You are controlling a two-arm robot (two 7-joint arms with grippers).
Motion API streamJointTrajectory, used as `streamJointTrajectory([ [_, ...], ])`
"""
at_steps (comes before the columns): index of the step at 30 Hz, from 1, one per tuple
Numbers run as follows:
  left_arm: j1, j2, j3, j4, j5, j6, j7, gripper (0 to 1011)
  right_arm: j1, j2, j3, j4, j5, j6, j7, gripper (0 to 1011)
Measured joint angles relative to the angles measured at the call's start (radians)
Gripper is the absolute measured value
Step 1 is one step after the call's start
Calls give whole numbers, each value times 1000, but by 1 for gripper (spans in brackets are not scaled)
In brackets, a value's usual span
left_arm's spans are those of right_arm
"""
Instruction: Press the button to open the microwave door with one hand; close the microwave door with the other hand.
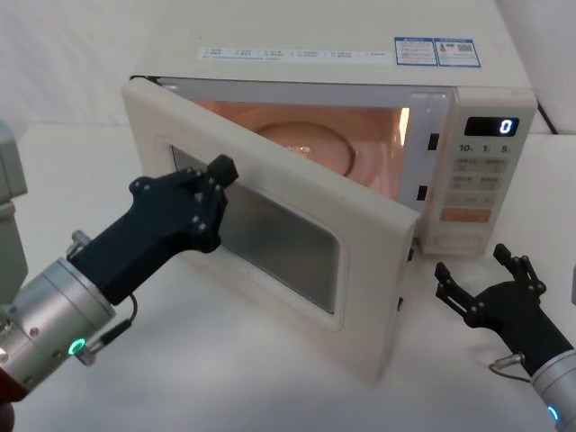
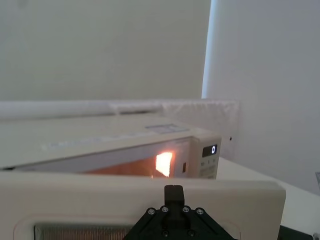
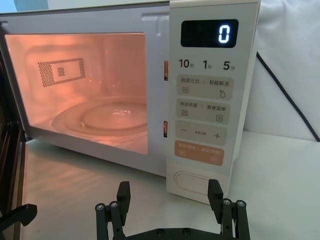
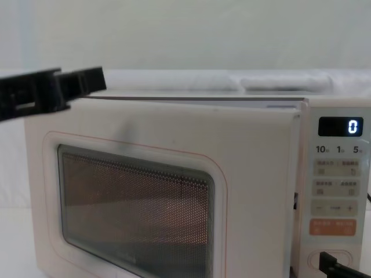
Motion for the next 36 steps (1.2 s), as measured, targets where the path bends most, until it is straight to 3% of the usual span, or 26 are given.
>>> streamJointTrajectory([
  [9, -2, -6, 41, 53, -5, 0, 0, 0, 0, 0, 0, 0, 0, 0, 0, 1002],
  [23, -99, -52, 121, 126, 51, 12, 26, 0, 0, 0, 0, 0, 0, 0, 0, 1002],
  [36, -171, -95, 158, 176, 90, 36, 36, 0, 0, 0, 0, 0, 0, 0, 0, 1002],
])
